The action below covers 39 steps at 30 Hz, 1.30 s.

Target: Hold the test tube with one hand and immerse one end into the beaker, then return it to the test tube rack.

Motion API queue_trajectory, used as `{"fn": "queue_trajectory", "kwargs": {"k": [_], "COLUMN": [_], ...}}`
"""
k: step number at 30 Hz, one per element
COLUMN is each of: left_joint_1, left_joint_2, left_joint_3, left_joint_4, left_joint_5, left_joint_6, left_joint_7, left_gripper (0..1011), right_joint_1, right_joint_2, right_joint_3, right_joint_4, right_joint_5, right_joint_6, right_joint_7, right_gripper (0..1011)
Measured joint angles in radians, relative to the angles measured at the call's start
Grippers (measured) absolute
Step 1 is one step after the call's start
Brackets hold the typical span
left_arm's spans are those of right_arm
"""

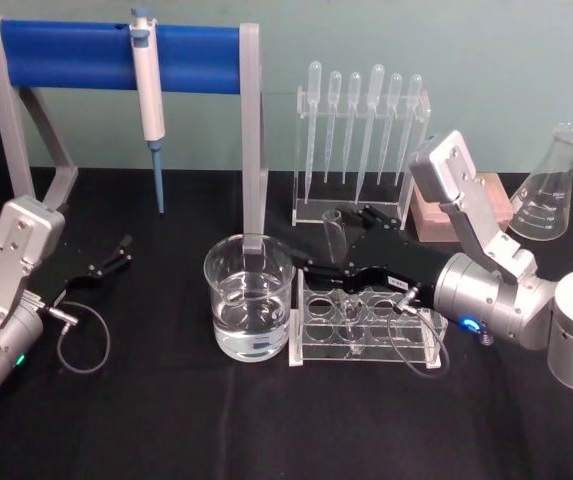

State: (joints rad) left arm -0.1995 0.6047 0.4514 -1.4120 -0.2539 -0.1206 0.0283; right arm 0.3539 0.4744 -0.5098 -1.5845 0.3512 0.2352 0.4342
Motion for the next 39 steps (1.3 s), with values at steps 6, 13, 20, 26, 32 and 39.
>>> {"fn": "queue_trajectory", "kwargs": {"k": [6,13,20,26,32,39], "left_joint_1": [0.000,0.000,0.000,0.000,0.000,0.000], "left_joint_2": [0.000,0.000,0.000,0.000,0.000,0.000], "left_joint_3": [0.000,0.000,0.000,0.000,0.000,0.000], "left_joint_4": [0.000,0.000,0.000,0.000,0.000,0.000], "left_joint_5": [0.000,0.000,0.000,0.000,0.000,0.000], "left_joint_6": [0.000,0.000,0.000,0.000,0.000,0.000], "left_joint_7": [0.000,0.000,0.000,0.000,0.000,0.000], "left_gripper": [1000,1000,1000,1000,1000,1000], "right_joint_1": [0.011,0.010,-0.003,-0.029,-0.075,-0.103], "right_joint_2": [0.003,0.001,-0.001,0.001,0.005,0.011], "right_joint_3": [0.000,0.008,0.020,0.038,0.077,0.108], "right_joint_4": [0.004,0.010,-0.002,-0.042,-0.101,-0.143], "right_joint_5": [-0.018,-0.021,-0.020,-0.011,0.021,0.051], "right_joint_6": [0.034,0.038,0.027,0.015,-0.014,-0.032], "right_joint_7": [0.012,0.017,0.020,0.011,-0.008,-0.019], "right_gripper": [840,629,404,238,225,225]}}
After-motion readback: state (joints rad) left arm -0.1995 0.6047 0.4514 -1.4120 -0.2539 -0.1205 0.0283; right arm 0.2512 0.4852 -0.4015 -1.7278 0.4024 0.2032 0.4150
